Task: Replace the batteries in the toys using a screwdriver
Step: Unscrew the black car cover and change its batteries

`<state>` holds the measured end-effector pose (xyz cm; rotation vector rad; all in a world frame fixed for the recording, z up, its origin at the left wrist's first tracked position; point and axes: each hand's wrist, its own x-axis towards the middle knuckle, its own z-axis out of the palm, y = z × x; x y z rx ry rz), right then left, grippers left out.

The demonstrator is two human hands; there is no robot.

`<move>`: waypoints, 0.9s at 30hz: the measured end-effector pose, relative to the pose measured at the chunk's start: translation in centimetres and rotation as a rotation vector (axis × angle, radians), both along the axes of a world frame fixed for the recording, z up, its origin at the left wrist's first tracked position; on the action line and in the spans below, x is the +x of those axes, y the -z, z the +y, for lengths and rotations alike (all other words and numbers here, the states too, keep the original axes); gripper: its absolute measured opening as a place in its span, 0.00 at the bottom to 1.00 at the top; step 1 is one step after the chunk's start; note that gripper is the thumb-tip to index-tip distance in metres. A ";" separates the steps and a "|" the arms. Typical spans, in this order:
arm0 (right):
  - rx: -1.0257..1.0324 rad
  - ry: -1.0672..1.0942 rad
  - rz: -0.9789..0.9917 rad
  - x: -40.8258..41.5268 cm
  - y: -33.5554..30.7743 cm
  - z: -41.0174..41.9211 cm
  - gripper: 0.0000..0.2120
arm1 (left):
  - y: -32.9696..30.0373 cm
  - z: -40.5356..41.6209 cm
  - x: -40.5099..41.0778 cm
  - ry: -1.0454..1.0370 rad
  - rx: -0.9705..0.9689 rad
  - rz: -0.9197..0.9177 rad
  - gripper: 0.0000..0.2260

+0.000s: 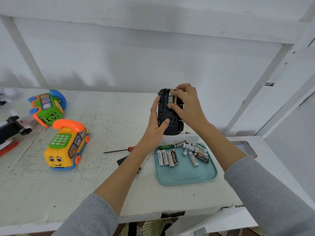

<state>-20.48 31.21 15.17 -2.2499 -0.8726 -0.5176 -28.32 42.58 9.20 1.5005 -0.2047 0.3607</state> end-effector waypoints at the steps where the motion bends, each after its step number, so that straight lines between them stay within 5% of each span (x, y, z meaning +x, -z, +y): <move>1: -0.006 -0.001 -0.013 0.0 0.1 -0.1 0.12 | 0.0 0.0 0.0 0.000 0.009 -0.001 0.29; 18: -0.054 -0.030 0.029 -1.5 -1.4 -5.4 0.13 | 0.2 0.1 0.1 0.002 0.043 0.007 0.29; 27: -0.266 -0.054 0.456 -6.5 2.4 -10.3 0.08 | 0.1 0.0 0.3 0.026 0.039 0.000 0.28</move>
